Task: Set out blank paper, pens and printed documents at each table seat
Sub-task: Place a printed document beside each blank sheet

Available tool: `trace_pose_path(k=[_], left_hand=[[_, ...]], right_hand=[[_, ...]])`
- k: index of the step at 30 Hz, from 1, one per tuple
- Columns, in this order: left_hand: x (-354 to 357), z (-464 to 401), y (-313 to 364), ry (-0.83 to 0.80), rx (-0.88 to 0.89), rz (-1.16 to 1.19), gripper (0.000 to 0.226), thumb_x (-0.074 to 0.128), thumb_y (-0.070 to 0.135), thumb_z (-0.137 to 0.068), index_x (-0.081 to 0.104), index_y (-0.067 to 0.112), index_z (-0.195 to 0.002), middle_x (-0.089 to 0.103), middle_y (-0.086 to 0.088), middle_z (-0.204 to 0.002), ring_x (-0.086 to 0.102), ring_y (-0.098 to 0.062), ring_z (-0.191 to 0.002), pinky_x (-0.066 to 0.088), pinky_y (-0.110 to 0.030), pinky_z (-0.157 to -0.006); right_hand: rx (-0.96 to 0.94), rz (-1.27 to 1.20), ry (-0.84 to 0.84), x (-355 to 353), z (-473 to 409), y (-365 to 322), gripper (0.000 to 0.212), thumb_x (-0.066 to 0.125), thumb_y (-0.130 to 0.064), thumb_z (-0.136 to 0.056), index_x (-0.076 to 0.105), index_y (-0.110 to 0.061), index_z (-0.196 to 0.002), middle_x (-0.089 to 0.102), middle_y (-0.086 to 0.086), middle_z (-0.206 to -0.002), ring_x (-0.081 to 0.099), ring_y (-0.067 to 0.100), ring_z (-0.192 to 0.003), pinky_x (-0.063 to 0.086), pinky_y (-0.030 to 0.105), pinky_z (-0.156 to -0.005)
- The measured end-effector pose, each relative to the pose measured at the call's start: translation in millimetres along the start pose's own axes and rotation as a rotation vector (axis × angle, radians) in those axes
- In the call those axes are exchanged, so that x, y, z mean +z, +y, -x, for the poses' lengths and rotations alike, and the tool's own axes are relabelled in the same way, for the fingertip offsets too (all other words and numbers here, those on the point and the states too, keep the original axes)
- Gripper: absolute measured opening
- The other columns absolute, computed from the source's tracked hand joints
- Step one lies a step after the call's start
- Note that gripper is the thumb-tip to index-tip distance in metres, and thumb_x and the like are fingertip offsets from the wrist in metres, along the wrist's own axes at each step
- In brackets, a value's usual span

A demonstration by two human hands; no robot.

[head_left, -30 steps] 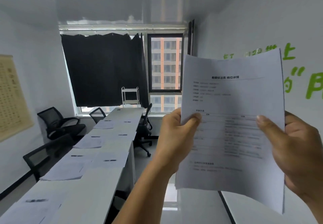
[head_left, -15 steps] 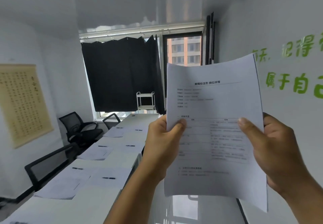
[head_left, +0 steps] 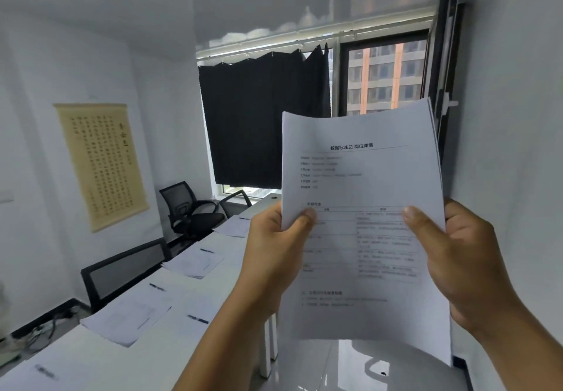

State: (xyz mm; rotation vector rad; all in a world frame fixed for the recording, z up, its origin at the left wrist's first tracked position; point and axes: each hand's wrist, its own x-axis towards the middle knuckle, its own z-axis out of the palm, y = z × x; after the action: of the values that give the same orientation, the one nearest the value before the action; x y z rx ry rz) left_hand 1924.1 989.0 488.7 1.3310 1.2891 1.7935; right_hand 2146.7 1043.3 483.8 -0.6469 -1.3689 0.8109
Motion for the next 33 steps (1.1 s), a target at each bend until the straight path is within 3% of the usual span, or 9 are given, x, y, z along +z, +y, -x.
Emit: trace_pose_path(k=[6, 10, 14, 17, 24, 26, 28, 30, 33], left_hand=[[4.2, -94.8, -63.7, 0.062, 0.003, 0.025, 0.021, 0.068, 0.023, -0.109, 0.084, 0.035, -0.103, 0.085, 0.006, -0.101, 0.082, -0.016, -0.088, 0.07, -0.036, -0.075], [2.2, -161.8, -99.5, 0.09, -0.035, 0.042, 0.017, 0.068, 0.03, -0.11, 0.083, 0.037, -0.107, 0.085, 0.009, -0.105, 0.081, -0.017, -0.094, 0.069, -0.045, -0.079], [-12.4, -216.0, -116.8, 0.112, -0.018, 0.03, 0.022, 0.066, 0.028, -0.11, 0.082, 0.042, -0.106, 0.085, 0.012, -0.105, 0.081, -0.012, -0.091, 0.068, -0.028, -0.066], [-27.5, -242.0, -126.8, 0.14, -0.013, 0.012, 0.023, 0.067, 0.027, -0.11, 0.083, 0.042, -0.104, 0.085, 0.011, -0.105, 0.081, -0.01, -0.09, 0.062, -0.02, -0.061], [-64.7, -288.6, -155.8, 0.268, -0.039, -0.056, 0.024, 0.067, 0.028, -0.11, 0.081, 0.044, -0.1, 0.085, 0.011, -0.102, 0.08, -0.005, -0.083, 0.055, -0.013, -0.055], [-70.6, -301.6, -167.7, 0.322, -0.042, -0.093, 0.022, 0.067, 0.03, -0.11, 0.081, 0.045, -0.1, 0.085, 0.012, -0.102, 0.08, -0.006, -0.084, 0.058, -0.016, -0.057], [-77.9, -314.4, -177.8, 0.352, -0.059, -0.109, 0.019, 0.068, 0.031, -0.109, 0.081, 0.043, -0.102, 0.085, 0.011, -0.104, 0.082, -0.011, -0.089, 0.064, -0.029, -0.067], [-82.4, -331.3, -190.9, 0.413, -0.082, -0.132, 0.014, 0.069, 0.032, -0.109, 0.082, 0.037, -0.105, 0.085, 0.01, -0.105, 0.082, -0.015, -0.09, 0.066, -0.039, -0.075], [-89.3, -352.5, -207.4, 0.494, -0.098, -0.153, 0.012, 0.07, 0.032, -0.108, 0.081, 0.028, -0.109, 0.086, 0.009, -0.103, 0.082, -0.013, -0.086, 0.064, -0.03, -0.066]], right_hand=[[0.033, 0.033, -0.065, 28.3, -86.1, 79.0, 0.013, 0.069, -0.023, -0.106, 0.08, -0.028, -0.104, 0.085, -0.007, -0.1, 0.082, 0.013, -0.088, 0.063, 0.021, -0.064], [0.025, 0.087, -0.133, 54.5, -148.1, 124.0, 0.014, 0.067, -0.031, -0.108, 0.079, -0.037, -0.108, 0.084, -0.01, -0.106, 0.082, 0.013, -0.093, 0.067, 0.029, -0.068], [0.053, 0.039, -0.188, 87.5, -195.9, 163.4, 0.016, 0.065, -0.031, -0.109, 0.078, -0.04, -0.112, 0.084, -0.008, -0.11, 0.082, 0.016, -0.096, 0.068, 0.037, -0.073], [0.075, -0.013, -0.23, 113.0, -220.7, 186.6, 0.018, 0.064, -0.03, -0.109, 0.079, -0.04, -0.111, 0.084, -0.006, -0.11, 0.083, 0.018, -0.096, 0.068, 0.035, -0.071], [0.119, -0.089, -0.377, 177.2, -267.1, 241.8, 0.016, 0.064, -0.034, -0.108, 0.078, -0.041, -0.112, 0.084, -0.008, -0.112, 0.082, 0.017, -0.097, 0.067, 0.031, -0.069], [0.118, -0.105, -0.414, 193.8, -280.9, 261.2, 0.017, 0.064, -0.034, -0.109, 0.078, -0.042, -0.111, 0.084, -0.009, -0.111, 0.082, 0.014, -0.095, 0.066, 0.028, -0.067], [0.116, -0.094, -0.437, 208.5, -292.9, 281.2, 0.017, 0.064, -0.035, -0.108, 0.078, -0.044, -0.109, 0.083, -0.011, -0.109, 0.082, 0.012, -0.094, 0.066, 0.027, -0.066], [0.11, -0.102, -0.465, 224.4, -309.8, 302.9, 0.015, 0.065, -0.037, -0.106, 0.078, -0.044, -0.105, 0.083, -0.013, -0.106, 0.081, 0.011, -0.092, 0.068, 0.033, -0.069], [0.074, -0.07, -0.48, 244.8, -336.5, 333.2, 0.01, 0.071, -0.048, -0.097, 0.078, -0.04, -0.1, 0.083, -0.012, -0.097, 0.081, 0.011, -0.086, 0.07, 0.041, -0.069]])
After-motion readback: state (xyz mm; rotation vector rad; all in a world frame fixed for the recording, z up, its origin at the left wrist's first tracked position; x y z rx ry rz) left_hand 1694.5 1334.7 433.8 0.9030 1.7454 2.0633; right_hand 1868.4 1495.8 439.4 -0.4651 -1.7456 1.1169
